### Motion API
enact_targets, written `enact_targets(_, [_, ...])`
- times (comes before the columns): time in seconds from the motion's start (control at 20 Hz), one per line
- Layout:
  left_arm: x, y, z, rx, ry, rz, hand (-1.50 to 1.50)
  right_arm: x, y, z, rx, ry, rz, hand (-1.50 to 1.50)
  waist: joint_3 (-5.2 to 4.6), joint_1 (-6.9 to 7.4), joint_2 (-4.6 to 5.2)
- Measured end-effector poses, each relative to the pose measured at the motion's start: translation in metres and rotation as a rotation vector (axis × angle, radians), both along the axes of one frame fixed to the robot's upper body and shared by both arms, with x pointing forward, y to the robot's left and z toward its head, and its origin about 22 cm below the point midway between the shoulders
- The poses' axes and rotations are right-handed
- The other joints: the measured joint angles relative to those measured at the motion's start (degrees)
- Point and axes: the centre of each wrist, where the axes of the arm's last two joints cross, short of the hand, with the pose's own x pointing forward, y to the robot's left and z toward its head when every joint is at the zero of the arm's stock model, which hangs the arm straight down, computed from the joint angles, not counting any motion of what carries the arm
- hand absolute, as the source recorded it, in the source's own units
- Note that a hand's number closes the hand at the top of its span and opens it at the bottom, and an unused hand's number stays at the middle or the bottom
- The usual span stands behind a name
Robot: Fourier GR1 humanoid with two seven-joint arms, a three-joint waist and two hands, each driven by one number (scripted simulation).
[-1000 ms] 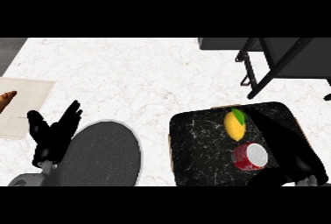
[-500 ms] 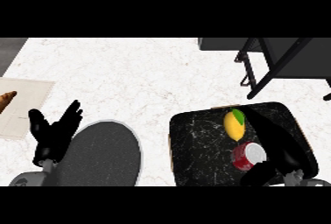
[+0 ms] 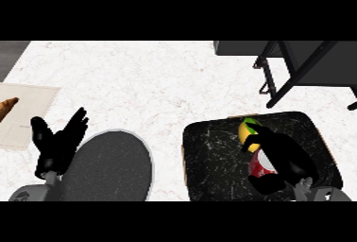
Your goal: Pick the can from the tray and place it in the tiered shelf
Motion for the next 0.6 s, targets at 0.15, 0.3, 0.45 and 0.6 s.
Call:
enact_targets(0.15, [0.000, -0.005, 0.002, -0.001, 0.004, 0.011, 0.00, -0.006, -0.002, -0.005, 0.039, -0.016, 0.021, 1.50, -0.10, -0.15, -0.10])
enact_targets(0.3, [-0.002, -0.002, 0.002, 0.000, 0.007, 0.010, 0.00, -0.011, 0.004, -0.006, 0.073, -0.041, 0.043, 1.50, -0.10, -0.25, -0.05])
enact_targets(0.45, [-0.001, -0.003, 0.003, -0.007, 0.011, 0.011, 0.00, -0.022, 0.015, 0.003, 0.114, -0.085, 0.078, 1.50, 0.04, -0.33, 0.14])
enact_targets(0.6, [-0.002, -0.008, 0.001, -0.002, 0.001, 0.013, 0.00, -0.027, 0.011, 0.016, 0.157, -0.124, 0.084, 1.50, 0.26, -0.40, 0.33])
